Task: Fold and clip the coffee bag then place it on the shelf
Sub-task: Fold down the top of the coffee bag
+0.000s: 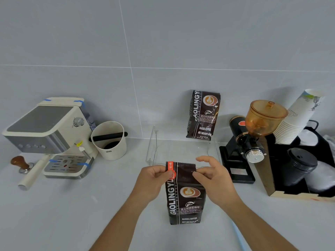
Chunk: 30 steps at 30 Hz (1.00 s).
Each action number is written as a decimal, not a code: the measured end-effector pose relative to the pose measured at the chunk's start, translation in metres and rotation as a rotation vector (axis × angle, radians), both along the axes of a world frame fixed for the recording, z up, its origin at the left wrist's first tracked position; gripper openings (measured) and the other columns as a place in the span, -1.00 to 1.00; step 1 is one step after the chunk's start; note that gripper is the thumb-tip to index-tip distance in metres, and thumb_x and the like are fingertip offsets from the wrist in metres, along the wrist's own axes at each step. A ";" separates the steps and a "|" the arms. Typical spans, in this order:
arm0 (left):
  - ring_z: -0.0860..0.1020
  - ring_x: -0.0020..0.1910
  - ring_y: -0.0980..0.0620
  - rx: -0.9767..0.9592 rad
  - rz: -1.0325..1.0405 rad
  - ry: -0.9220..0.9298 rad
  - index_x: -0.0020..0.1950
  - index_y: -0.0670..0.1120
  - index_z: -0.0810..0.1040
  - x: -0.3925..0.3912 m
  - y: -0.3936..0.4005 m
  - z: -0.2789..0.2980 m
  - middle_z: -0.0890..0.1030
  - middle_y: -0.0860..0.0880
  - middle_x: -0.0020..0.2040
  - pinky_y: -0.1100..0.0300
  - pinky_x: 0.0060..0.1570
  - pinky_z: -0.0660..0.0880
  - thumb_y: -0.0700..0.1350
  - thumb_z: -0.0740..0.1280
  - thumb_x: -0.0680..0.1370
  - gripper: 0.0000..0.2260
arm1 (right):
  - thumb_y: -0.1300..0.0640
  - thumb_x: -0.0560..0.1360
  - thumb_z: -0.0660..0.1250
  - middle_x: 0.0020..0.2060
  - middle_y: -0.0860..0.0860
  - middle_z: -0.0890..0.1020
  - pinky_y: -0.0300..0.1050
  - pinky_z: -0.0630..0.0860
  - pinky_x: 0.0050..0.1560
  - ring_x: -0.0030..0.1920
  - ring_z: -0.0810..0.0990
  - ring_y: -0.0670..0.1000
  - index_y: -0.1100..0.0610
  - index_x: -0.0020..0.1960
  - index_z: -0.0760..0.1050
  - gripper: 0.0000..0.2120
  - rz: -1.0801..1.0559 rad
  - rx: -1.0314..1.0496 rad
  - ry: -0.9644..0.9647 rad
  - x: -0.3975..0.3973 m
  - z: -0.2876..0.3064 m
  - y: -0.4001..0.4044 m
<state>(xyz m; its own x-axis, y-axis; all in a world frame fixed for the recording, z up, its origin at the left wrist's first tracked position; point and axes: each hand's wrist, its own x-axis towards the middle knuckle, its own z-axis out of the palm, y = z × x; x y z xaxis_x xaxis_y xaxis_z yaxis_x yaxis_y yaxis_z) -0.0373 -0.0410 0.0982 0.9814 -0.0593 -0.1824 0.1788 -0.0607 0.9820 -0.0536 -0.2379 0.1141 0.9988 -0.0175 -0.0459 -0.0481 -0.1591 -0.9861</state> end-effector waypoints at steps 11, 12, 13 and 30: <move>0.71 -0.19 0.00 0.089 -0.008 -0.072 0.05 -0.05 0.62 -0.003 0.004 0.007 0.76 -0.07 -0.24 0.18 -0.10 0.57 -0.23 0.48 0.44 -0.79 | 0.37 0.47 0.38 -0.23 -0.13 0.73 -0.30 0.61 -0.15 -0.20 0.69 -0.10 -0.09 -0.14 0.65 -0.66 0.054 -0.158 -0.071 0.008 -0.010 -0.010; 0.71 -0.17 0.05 0.147 -0.009 -0.100 0.13 0.02 0.57 -0.004 0.004 0.008 0.76 -0.04 -0.24 0.20 -0.08 0.57 -0.20 0.49 0.44 -0.70 | 0.37 0.47 0.37 -0.22 -0.09 0.74 -0.26 0.63 -0.12 -0.17 0.69 -0.08 -0.11 -0.13 0.64 -0.64 0.055 -0.161 -0.074 0.007 -0.010 -0.009; 0.70 -0.15 0.10 0.218 -0.017 -0.141 0.19 0.12 0.51 -0.005 0.005 0.008 0.76 0.01 -0.23 0.25 -0.05 0.56 -0.17 0.49 0.45 -0.62 | 0.37 0.47 0.38 -0.22 -0.06 0.74 -0.24 0.64 -0.10 -0.14 0.69 -0.08 -0.14 -0.11 0.64 -0.62 0.057 -0.170 -0.082 0.006 -0.011 -0.008; 0.57 -0.17 0.15 0.858 -0.229 -0.678 -0.03 0.09 0.64 0.003 0.017 0.006 0.63 0.13 -0.12 0.26 -0.18 0.51 0.06 0.31 0.55 -0.87 | 0.20 0.45 0.45 -0.28 -0.20 0.56 -0.31 0.51 -0.20 -0.17 0.58 -0.09 0.07 -0.14 0.68 -0.94 0.242 -0.562 -0.385 0.013 -0.006 -0.015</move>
<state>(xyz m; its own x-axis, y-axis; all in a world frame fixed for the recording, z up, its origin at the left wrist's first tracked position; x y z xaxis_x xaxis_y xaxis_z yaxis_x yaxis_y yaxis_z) -0.0344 -0.0236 0.1047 0.8754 -0.3628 0.3196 -0.4803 -0.7283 0.4888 -0.0409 -0.2527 0.1079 0.9212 0.2885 0.2609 0.3869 -0.6098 -0.6917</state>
